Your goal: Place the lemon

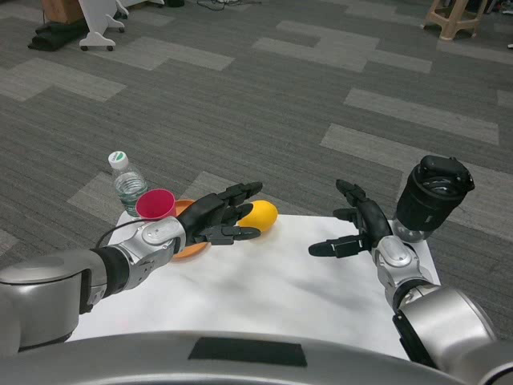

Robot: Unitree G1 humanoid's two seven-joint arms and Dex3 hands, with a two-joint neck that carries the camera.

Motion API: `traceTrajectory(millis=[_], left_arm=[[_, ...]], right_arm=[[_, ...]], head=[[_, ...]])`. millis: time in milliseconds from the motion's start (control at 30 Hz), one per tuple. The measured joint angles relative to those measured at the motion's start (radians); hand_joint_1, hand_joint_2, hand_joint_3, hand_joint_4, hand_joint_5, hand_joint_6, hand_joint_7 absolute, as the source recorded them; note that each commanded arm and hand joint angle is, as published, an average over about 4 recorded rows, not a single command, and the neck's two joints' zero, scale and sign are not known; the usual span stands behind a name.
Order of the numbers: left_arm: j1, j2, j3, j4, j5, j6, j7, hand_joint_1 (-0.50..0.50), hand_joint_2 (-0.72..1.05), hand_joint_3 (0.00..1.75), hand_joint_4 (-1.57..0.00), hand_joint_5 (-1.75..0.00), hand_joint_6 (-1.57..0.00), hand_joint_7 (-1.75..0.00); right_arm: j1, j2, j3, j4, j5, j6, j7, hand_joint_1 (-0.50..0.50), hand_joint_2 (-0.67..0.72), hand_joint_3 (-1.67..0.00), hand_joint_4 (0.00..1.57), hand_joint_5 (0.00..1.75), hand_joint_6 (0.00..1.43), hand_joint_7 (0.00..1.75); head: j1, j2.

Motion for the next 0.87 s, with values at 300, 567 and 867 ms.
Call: traceTrajectory(millis=[300, 567, 867], left_arm=[[0.022, 0.025, 0.026, -0.014, -0.043, -0.031, -0.018, 0.5, 0.87, 0.09, -0.11, -0.1, -0.03, 0.0], [0.024, 0.036, 0.027, -0.038, -0.061, -0.048, -0.026, 0.5, 0.87, 0.09, -0.12, -0.1, -0.03, 0.0], [0.038, 0.051, 0.037, -0.06, -0.062, -0.051, -0.027, 0.5, 0.87, 0.09, -0.15, -0.1, -0.03, 0.0]], right_arm=[[0.0, -0.011, -0.01, 0.0, 0.0, 0.0, 0.0, 0.29, -0.19, -0.32, 0.11, 1.07, 0.0, 0.14], [0.0, -0.014, -0.02, 0.0, 0.0, 0.0, -0.001, 0.29, -0.22, -0.32, 0.11, 1.07, 0.0, 0.14], [0.0, -0.016, -0.027, 0.0, 0.0, 0.0, -0.003, 0.29, -0.22, -0.32, 0.11, 1.07, 0.0, 0.14]], head=[[-0.001, 0.014], [-0.004, 0.021], [-0.011, 0.024]])
